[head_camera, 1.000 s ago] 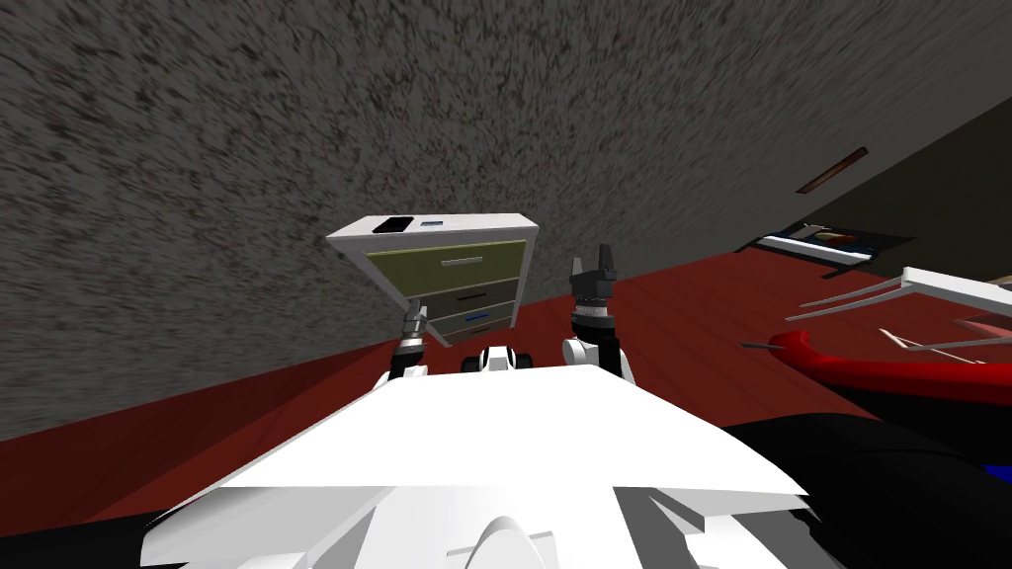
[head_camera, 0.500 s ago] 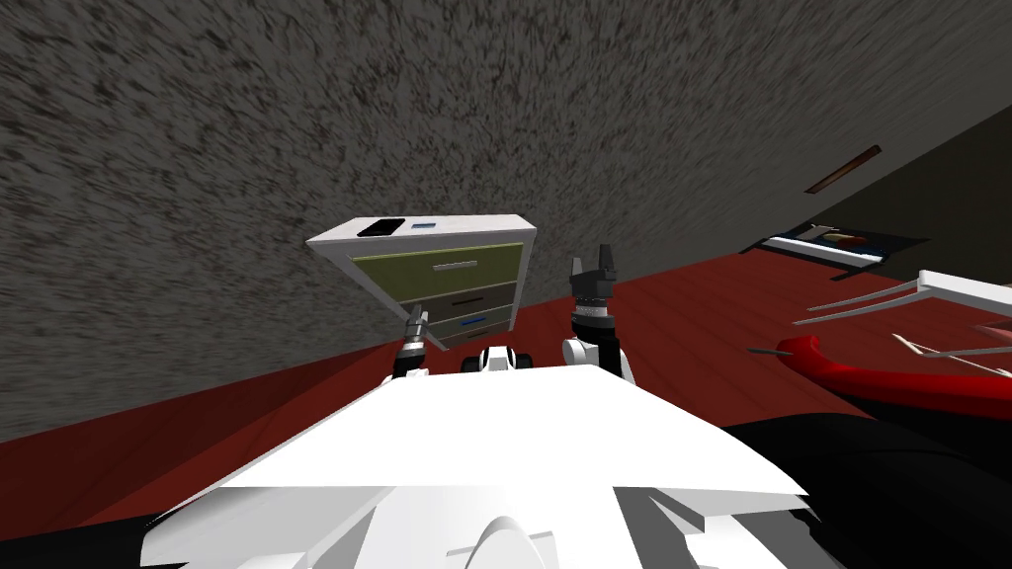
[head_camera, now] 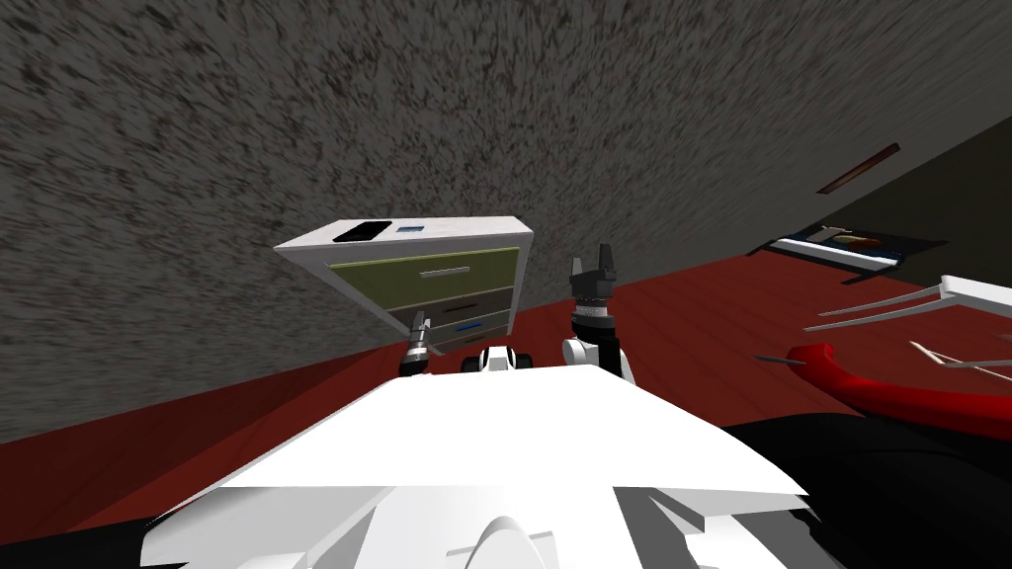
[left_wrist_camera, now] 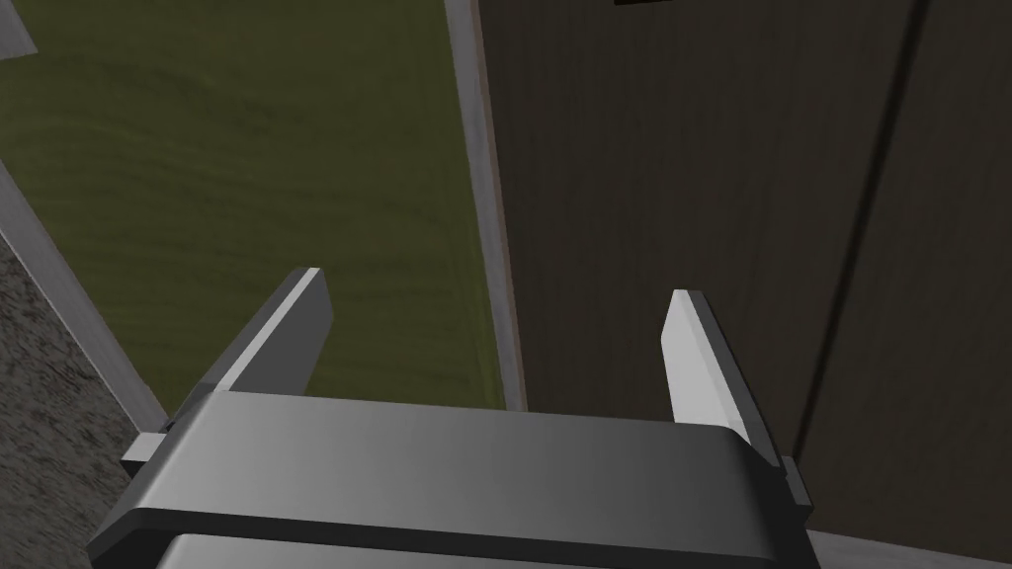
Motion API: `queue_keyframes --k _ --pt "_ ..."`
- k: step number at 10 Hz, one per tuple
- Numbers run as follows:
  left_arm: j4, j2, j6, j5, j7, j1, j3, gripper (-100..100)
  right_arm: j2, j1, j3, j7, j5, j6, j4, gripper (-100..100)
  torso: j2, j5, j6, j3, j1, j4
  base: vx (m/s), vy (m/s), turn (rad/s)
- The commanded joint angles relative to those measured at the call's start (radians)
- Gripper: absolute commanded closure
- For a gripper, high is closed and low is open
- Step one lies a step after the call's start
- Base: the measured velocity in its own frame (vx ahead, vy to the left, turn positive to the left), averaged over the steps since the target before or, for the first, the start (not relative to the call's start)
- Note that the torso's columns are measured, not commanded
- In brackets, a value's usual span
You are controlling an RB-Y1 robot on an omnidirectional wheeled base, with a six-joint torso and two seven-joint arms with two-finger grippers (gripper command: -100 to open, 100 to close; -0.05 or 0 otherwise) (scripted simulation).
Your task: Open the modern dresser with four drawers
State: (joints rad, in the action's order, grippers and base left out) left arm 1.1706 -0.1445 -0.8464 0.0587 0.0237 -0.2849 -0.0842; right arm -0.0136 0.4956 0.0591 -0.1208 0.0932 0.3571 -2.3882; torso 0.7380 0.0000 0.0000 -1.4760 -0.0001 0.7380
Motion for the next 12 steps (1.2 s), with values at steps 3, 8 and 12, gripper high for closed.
queue_keyframes --k 3,8,12 --pt "-0.119 0.060 -0.032 0.006 -0.005 0.025 -0.010 -100 0.000 0.000 0.000 0.000 0.000 0.000 0.000 0 0.001 0.000 0.000 0.001 0.001 0.000 0.078 -0.053 0.014" --pt "-0.165 0.123 -0.041 0.009 -0.008 0.035 -0.015 -100 0.000 0.000 0.000 0.000 0.000 0.000 0.000 0 0.001 0.000 0.000 0.001 0.000 0.000 0.034 -0.028 0.007" --pt "-0.164 0.124 -0.037 0.009 -0.009 0.038 -0.016 100 0.000 0.000 0.000 0.000 0.000 0.000 0.000 0 0.000 0.000 0.000 0.000 0.000 0.000 0.019 -0.001 0.002"
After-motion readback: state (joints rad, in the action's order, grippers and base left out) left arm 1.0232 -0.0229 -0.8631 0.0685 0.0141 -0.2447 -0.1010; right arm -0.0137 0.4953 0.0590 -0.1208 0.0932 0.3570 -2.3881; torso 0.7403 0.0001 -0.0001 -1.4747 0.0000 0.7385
